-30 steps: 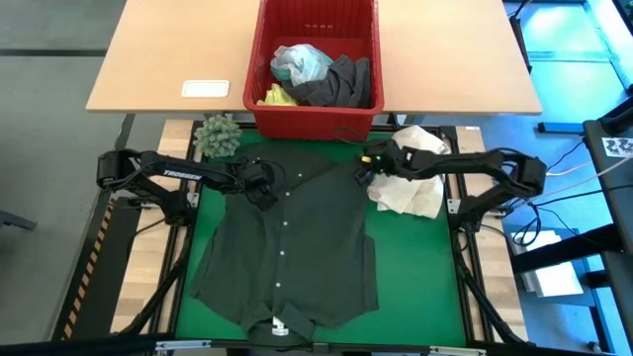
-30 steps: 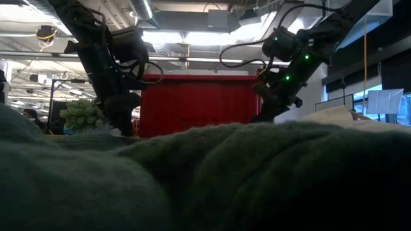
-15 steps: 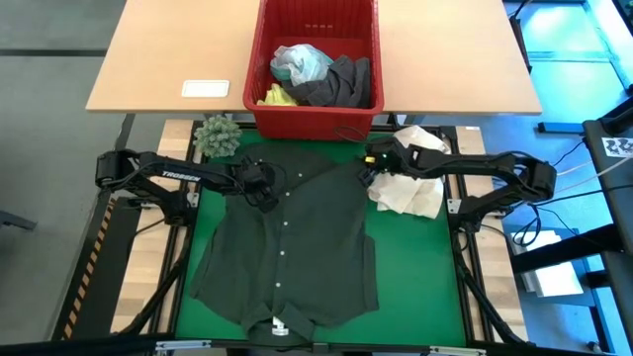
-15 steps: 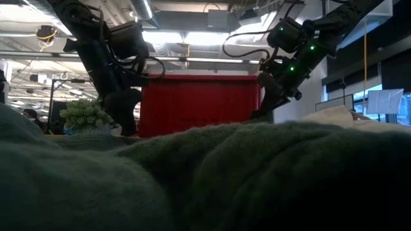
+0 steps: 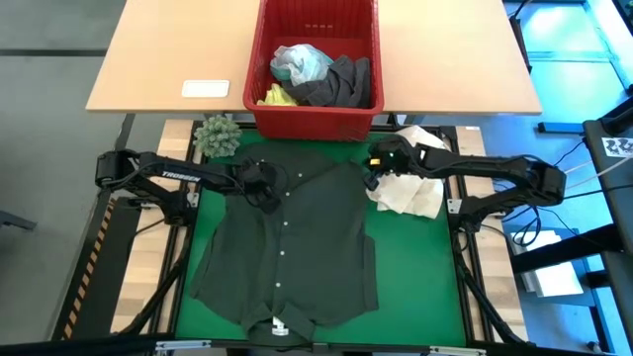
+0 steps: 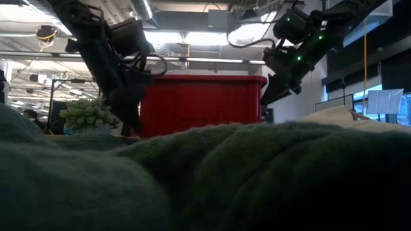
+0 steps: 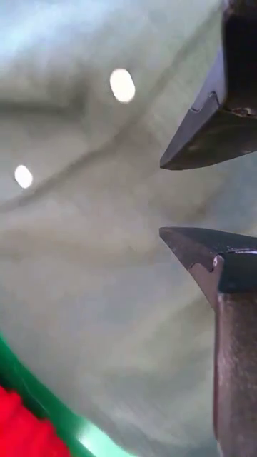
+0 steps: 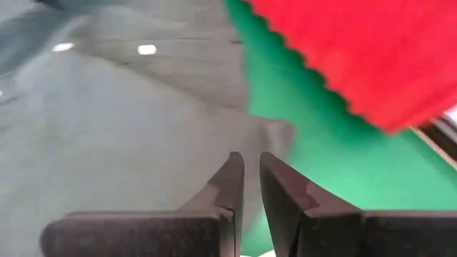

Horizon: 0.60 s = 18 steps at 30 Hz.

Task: Fold Laundry from Bin
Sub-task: Fold the dark green polo

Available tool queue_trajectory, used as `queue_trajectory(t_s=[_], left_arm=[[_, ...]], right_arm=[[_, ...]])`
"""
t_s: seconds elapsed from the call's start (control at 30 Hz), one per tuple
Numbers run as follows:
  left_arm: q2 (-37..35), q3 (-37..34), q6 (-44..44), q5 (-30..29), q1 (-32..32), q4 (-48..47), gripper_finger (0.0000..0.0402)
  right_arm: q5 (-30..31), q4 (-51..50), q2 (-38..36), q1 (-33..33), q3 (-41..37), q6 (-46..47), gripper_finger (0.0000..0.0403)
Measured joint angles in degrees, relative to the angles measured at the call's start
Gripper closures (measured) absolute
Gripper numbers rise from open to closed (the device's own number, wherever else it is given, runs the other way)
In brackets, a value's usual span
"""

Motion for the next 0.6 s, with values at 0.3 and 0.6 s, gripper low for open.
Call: queue_trajectory(t_s=[0.3,0.6], left_arm=[[0.0,5.2,1.6,0.4,-7.2,1.7,0.0266],[0.0,6.3,0.2,-1.8,-20.9,9.0,0.0266]], right_arm=[[-1.2,-1.3,-3.2,7.7,0.0,-1.2,0.0356],[-1.8,-1.6,-4.2,21.4,0.0,-0.4,0.0356]])
